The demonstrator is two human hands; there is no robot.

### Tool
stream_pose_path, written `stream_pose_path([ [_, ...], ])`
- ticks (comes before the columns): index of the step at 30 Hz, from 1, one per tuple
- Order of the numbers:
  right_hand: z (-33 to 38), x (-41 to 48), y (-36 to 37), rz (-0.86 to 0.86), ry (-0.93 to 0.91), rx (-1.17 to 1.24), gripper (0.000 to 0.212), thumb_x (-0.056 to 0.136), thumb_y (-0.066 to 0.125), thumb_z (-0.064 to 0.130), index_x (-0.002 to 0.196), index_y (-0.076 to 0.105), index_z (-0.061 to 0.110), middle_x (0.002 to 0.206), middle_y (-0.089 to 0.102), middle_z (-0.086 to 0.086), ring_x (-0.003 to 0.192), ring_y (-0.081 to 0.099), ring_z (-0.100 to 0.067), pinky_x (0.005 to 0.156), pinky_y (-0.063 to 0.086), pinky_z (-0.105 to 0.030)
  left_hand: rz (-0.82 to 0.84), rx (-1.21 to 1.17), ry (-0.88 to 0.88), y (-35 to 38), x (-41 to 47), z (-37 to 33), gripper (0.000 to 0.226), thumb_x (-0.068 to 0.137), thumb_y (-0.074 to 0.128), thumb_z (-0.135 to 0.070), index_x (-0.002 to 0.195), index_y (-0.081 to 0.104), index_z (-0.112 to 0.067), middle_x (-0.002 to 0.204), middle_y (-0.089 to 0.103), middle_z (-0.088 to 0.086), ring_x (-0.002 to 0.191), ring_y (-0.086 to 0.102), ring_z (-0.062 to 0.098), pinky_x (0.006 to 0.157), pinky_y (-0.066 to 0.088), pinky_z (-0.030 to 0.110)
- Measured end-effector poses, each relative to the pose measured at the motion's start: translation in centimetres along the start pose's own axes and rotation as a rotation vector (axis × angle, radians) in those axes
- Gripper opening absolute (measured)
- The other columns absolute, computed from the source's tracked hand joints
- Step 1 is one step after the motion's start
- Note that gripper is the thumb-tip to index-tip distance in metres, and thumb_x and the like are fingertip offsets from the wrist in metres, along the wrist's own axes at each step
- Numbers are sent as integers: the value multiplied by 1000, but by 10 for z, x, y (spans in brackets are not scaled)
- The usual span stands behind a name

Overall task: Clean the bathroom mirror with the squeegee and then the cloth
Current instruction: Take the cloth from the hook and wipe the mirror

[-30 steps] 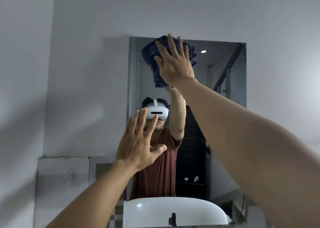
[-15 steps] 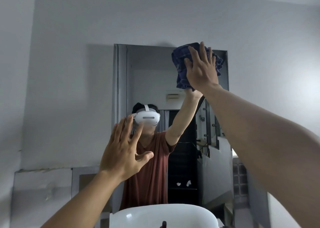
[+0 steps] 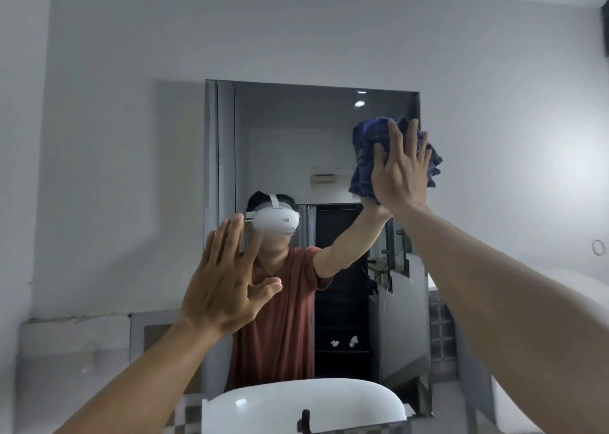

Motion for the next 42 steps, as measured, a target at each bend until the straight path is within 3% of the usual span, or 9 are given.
stream_pose_path([
  [3,4,-16,5,9,29,-3,54,105,24,47,157,22,33,169,2,-11,154,-2,-38,125,0,-53,7,4,9,0,-13,-5,96,90,53,-66,161,9,-18,168,0,18,156,-2,30,125,15,51],
  [9,44,-44,24,14,22,-37,58,103,22,53,158,20,34,169,4,-13,154,-2,-41,124,2,-57,74,5,41,17,-51,-13,105,83,72,-50,160,12,-11,165,11,22,154,9,36,120,28,56],
  [15,100,-50,40,56,-52,-65,67,100,23,63,159,13,35,168,1,-18,152,-3,-47,123,0,-59,121,16,9,21,-52,-8,100,89,59,-57,161,2,-16,167,1,18,155,2,32,123,22,52],
  [19,140,-44,49,75,-87,-69,75,96,23,72,159,14,33,168,-1,-18,152,-5,-48,122,-1,-60,133,48,21,21,-52,-8,91,92,49,-59,161,7,-14,167,2,18,155,5,33,123,24,51],
  [27,205,-59,70,92,-312,-80,59,103,28,56,157,26,31,168,9,-17,151,3,-49,122,6,-62,145,59,42,20,-65,2,82,96,45,-52,159,16,-9,167,8,17,155,9,32,119,31,50],
  [31,228,-78,78,133,-524,-91,54,105,28,51,155,34,30,167,15,-15,152,6,-47,121,9,-63,168,75,42,23,-66,3,83,96,44,-52,159,13,-8,168,5,17,155,6,32,120,29,50],
  [38,215,-118,85,210,-774,-119,49,105,31,36,152,42,26,164,28,-12,151,16,-46,121,14,-62,157,64,35,17,-67,4,80,98,48,-48,158,15,-6,168,7,15,155,7,29,121,30,47],
  [42,190,-138,79,237,-813,-118,48,105,35,32,152,42,23,164,28,-12,151,15,-45,121,15,-62,153,17,43,16,-67,3,89,96,56,-46,160,6,-8,169,4,13,156,5,28,121,30,46],
])
Point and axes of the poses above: each hand's wrist, its own x-axis towards the middle knuckle, its own y-axis out of the palm, z = x × y, the point moved 7 cm from there along x, towards the middle knuckle
